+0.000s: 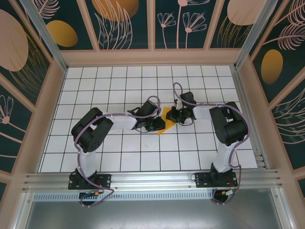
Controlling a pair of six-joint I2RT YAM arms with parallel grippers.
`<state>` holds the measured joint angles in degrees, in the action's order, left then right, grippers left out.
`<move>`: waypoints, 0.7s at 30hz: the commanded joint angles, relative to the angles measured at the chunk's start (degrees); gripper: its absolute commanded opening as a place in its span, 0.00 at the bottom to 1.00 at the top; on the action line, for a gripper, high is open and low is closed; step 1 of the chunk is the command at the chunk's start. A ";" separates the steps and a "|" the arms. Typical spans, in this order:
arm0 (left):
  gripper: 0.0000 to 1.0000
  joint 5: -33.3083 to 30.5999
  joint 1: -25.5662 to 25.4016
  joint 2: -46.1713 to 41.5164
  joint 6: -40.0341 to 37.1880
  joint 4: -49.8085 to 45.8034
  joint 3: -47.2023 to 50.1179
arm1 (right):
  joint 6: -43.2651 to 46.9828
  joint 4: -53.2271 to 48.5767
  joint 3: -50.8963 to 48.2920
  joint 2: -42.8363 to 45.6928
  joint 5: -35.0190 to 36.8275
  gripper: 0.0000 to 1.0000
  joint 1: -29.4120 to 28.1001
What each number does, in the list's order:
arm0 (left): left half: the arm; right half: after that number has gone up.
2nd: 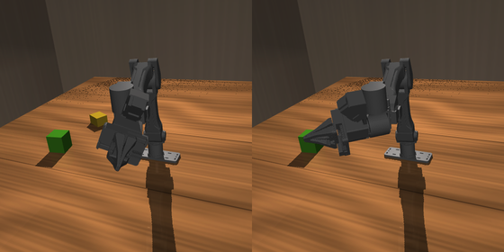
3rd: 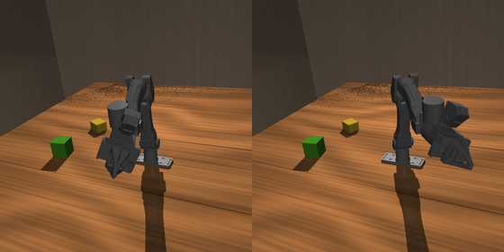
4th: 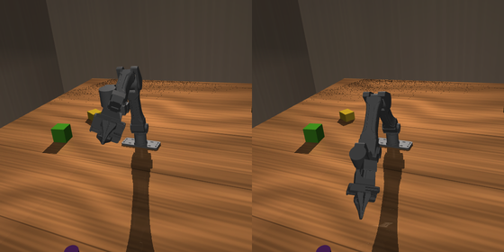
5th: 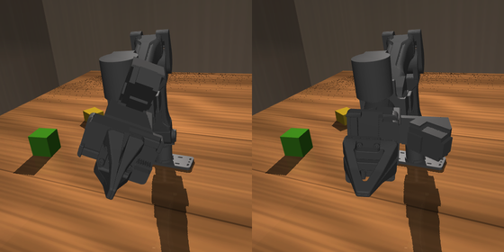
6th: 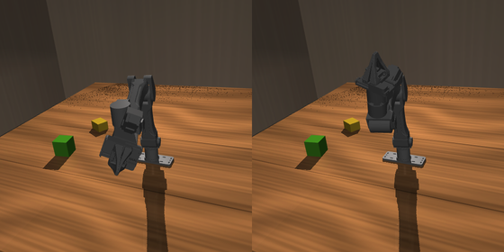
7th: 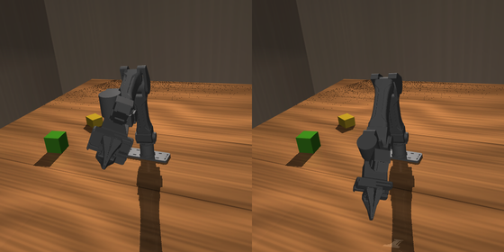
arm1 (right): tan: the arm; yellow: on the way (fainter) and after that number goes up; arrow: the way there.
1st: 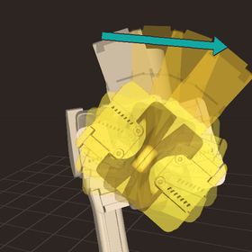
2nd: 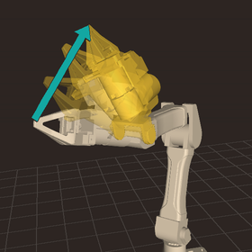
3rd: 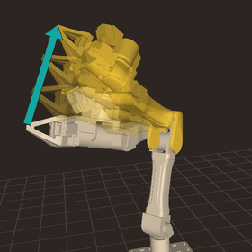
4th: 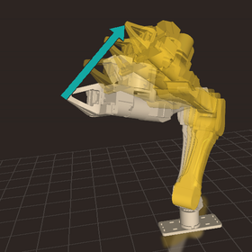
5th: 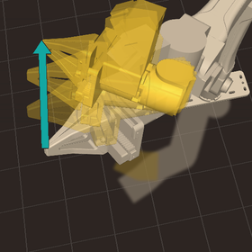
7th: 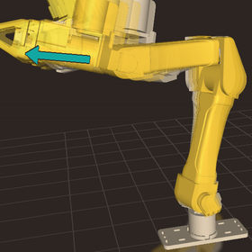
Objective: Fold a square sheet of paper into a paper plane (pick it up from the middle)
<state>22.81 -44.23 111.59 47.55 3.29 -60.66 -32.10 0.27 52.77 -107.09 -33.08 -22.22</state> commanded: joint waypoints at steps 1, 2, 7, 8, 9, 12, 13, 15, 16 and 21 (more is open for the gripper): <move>0.20 0.91 -0.52 -0.84 0.13 -1.54 1.95 | -0.25 -3.29 -1.28 -4.37 5.48 0.03 0.02; 0.20 1.24 -0.60 -0.75 0.28 -1.30 2.03 | -0.23 -3.30 -1.23 -4.41 5.51 0.03 0.07; 0.21 1.71 -0.77 -1.01 1.30 -0.04 3.08 | -0.27 -3.41 -1.27 -4.63 5.64 0.03 0.07; 0.20 1.64 -0.77 -1.20 1.37 0.03 3.35 | -0.24 -3.37 -1.29 -4.67 5.63 0.03 0.07; 0.20 1.76 -0.86 -1.36 1.41 0.05 3.57 | -0.25 -3.39 -1.27 -4.77 5.66 0.03 0.13; 0.21 1.90 -1.03 -1.77 1.78 -0.05 4.15 | -0.40 -3.27 -1.18 -4.83 5.57 0.03 0.09; 0.20 2.06 -1.17 -1.97 1.86 -0.06 4.32 | -0.42 -3.20 -1.19 -4.90 5.56 0.03 0.14; 0.20 2.22 -1.38 -2.31 2.06 -0.04 4.59 | -0.50 -3.35 -1.15 -4.94 5.58 0.03 0.15; 0.20 2.24 -1.52 -2.55 2.22 -0.02 4.59 | -0.47 -3.32 -1.11 -4.89 5.61 0.03 0.16; 0.20 2.22 -1.99 -3.72 2.72 -0.04 6.38 | -0.42 -3.38 -1.13 -5.20 5.59 0.03 0.09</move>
<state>23.09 -44.93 109.51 49.10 7.25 -56.58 -32.12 0.30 53.17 -107.68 -34.06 -22.06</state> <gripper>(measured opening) 0.204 0.043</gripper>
